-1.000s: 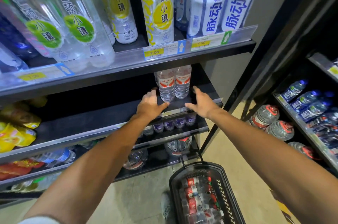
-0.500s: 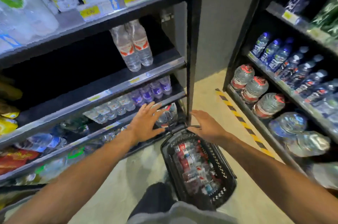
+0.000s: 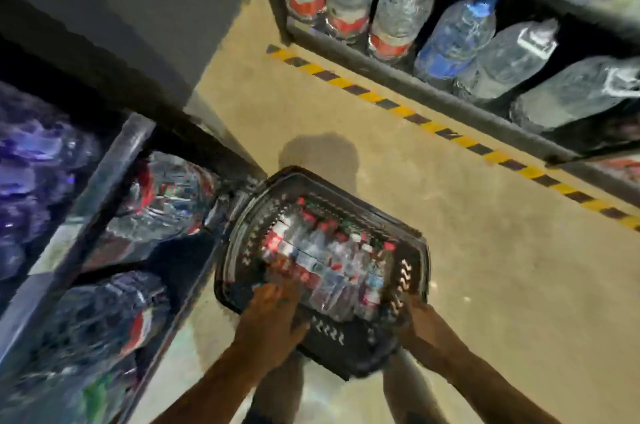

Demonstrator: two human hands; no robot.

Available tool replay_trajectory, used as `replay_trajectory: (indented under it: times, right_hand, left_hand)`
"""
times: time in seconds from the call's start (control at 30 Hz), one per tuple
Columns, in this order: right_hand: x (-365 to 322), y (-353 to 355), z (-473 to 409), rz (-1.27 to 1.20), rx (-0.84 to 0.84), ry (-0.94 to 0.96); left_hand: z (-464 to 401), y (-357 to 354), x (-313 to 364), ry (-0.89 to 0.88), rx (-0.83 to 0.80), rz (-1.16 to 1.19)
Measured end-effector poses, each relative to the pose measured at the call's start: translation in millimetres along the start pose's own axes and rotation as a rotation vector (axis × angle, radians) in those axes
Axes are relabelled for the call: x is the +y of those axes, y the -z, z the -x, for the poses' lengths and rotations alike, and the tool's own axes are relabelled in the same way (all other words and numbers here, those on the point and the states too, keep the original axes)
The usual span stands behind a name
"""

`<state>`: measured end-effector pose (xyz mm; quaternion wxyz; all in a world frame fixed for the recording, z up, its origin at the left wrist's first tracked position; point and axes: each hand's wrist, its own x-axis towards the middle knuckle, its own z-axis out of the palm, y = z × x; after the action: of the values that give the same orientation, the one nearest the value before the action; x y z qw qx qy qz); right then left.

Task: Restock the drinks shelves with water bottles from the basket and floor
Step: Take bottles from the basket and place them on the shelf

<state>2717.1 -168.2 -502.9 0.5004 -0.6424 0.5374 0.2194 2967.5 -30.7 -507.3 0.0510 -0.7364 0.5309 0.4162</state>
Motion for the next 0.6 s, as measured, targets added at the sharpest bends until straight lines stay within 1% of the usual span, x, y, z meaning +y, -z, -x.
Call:
replay_trajectory:
  times: [0.07,0.1,0.17,0.2,0.37,0.5,0.57,0.6]
  right_hand:
    - [31.0,-36.9,-32.6,-0.010,0.010,0.017]
    - [43.9,-55.8,-45.3,-0.020,-0.015,-0.014]
    - [68.3,-90.1,-64.3,-0.071,-0.046,-0.004]
    - [78.7,-103.6,-73.3,-0.088,-0.030,0.007]
    - [106.0,-142.9,-123.4,-0.214,-0.010,0.029]
    - [122.5,-149.4,-147.2,-0.313,0.019,0.022]
    - [125.9,-146.1,-150.8,-0.313,0.010,0.007]
    - [126.5,-143.8,-152.0,-0.309,0.001,-0.001]
  left_hand:
    - [-36.9,-47.2,-15.1,-0.018,-0.041,0.018]
    - [-52.9,-69.3,-21.8,-0.023,-0.043,0.031]
    - [-80.9,-103.2,-29.1,0.007,-0.068,0.101]
    - [-95.1,-116.8,-30.5,0.025,-0.080,0.127]
    - [-157.9,-179.0,-25.3,0.090,-0.105,0.308]
    - [-183.9,-205.2,-6.6,0.233,0.014,0.328]
    - [-188.4,-205.1,0.2,0.257,0.072,0.352]
    - [-188.2,-201.6,1.0,0.270,0.072,0.361]
